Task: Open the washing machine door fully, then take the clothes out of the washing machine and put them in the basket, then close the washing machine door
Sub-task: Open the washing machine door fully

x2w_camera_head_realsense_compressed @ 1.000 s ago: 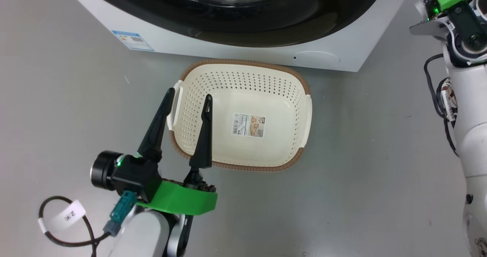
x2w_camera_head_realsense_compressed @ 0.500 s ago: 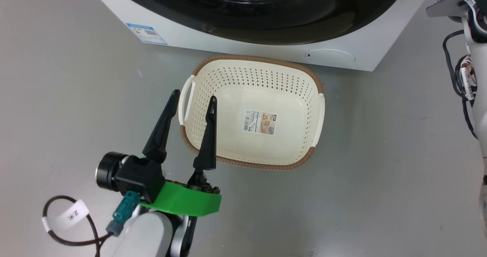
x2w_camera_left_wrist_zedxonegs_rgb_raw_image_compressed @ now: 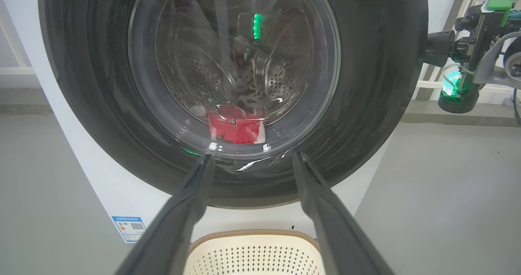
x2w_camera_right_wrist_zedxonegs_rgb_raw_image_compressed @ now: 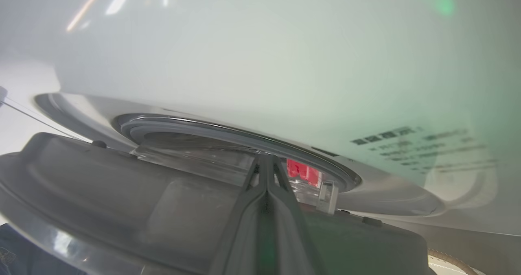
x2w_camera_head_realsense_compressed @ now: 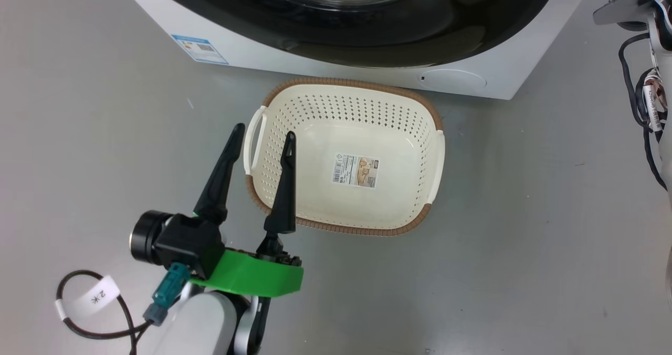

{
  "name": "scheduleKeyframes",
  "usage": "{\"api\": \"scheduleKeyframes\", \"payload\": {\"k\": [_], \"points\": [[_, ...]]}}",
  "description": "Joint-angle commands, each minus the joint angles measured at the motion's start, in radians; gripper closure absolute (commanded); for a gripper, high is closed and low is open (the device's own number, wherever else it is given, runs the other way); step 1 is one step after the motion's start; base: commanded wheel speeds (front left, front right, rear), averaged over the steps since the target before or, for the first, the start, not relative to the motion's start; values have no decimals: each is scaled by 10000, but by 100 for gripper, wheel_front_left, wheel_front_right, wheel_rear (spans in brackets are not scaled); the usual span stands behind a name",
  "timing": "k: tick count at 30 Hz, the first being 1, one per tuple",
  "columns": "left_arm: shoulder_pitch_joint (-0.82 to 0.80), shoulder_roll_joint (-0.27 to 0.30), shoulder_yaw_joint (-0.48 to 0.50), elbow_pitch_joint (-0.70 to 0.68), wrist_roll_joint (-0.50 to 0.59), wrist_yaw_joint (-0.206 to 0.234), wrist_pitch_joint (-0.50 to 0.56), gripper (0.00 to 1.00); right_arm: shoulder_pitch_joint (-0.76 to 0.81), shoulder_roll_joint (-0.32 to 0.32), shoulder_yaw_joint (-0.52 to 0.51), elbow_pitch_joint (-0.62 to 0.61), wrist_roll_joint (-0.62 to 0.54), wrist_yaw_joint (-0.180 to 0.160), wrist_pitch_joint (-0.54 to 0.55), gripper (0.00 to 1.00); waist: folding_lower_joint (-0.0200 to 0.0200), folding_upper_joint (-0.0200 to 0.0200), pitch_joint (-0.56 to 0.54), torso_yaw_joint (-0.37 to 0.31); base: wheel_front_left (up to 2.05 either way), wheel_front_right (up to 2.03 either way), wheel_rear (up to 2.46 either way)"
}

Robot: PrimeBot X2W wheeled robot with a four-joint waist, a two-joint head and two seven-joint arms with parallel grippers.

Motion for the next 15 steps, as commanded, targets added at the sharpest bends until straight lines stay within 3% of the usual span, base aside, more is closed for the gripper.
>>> {"api": "scheduleKeyframes", "payload": {"k": [1,15], "points": [[-102,168,373,-267,17,37,-49,0,-61,534,207,-434,144,81,296,100,0,0,-8,-40,0,0,0],[-44,168,642,-217,78,-1,-49,0,944,769,300,-1347,246,81,1508,100,0,0,-360,-333,0,0,0]]}}
